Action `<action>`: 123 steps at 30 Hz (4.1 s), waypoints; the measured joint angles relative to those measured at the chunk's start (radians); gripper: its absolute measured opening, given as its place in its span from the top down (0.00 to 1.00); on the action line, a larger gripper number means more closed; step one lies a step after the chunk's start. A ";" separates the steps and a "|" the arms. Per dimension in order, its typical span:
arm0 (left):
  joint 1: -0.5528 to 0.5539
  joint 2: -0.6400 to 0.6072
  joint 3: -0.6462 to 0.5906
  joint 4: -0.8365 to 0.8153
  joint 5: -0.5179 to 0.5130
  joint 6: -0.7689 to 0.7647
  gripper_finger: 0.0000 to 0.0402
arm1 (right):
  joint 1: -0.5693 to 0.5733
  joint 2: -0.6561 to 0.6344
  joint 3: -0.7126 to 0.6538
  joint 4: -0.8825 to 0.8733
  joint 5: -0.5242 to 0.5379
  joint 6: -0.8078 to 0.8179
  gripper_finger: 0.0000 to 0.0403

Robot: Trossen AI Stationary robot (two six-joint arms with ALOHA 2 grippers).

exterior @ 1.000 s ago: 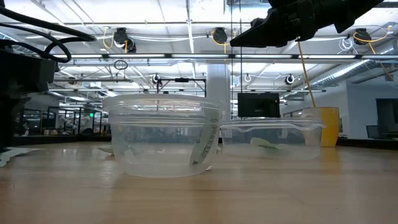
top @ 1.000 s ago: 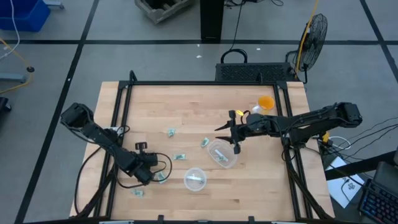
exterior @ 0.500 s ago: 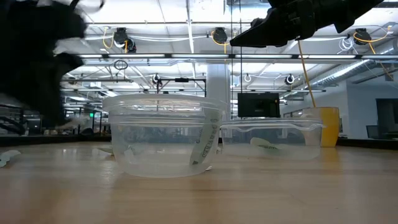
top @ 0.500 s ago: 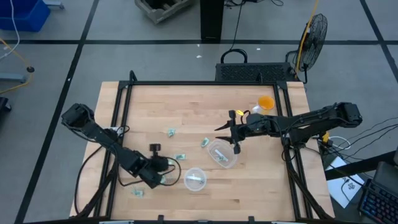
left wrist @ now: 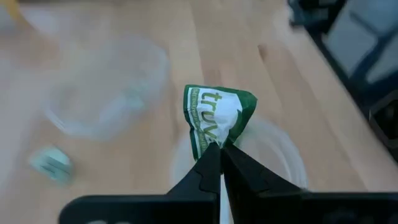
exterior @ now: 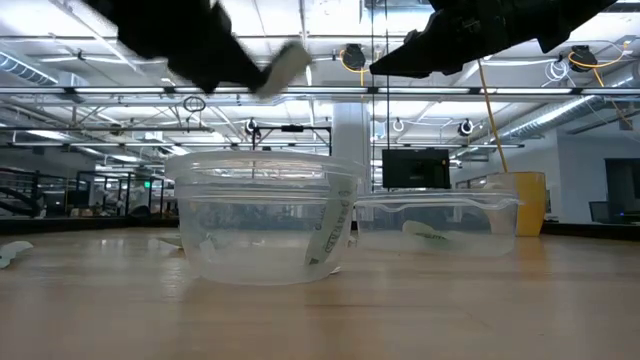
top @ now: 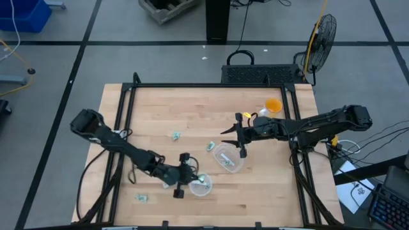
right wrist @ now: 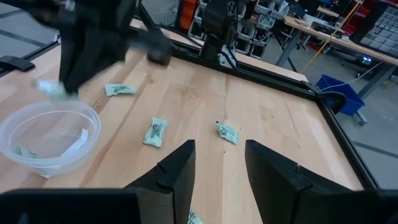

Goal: Pick and place items into bin
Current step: Put the Stevia packet into the left transparent bin, then put the Stevia packet into the right transparent bin

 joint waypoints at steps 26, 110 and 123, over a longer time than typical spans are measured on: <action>0.010 0.080 0.196 -0.271 0.009 0.024 0.88 | 0.000 0.000 0.000 -0.034 0.000 -0.003 0.67; 0.455 -0.517 -0.178 -0.549 -0.171 0.161 0.55 | -0.162 0.690 0.652 -0.718 -0.267 0.020 0.67; 0.525 -0.515 -0.178 -0.482 -0.163 0.240 0.48 | -0.035 0.689 0.652 -0.644 0.042 0.280 0.67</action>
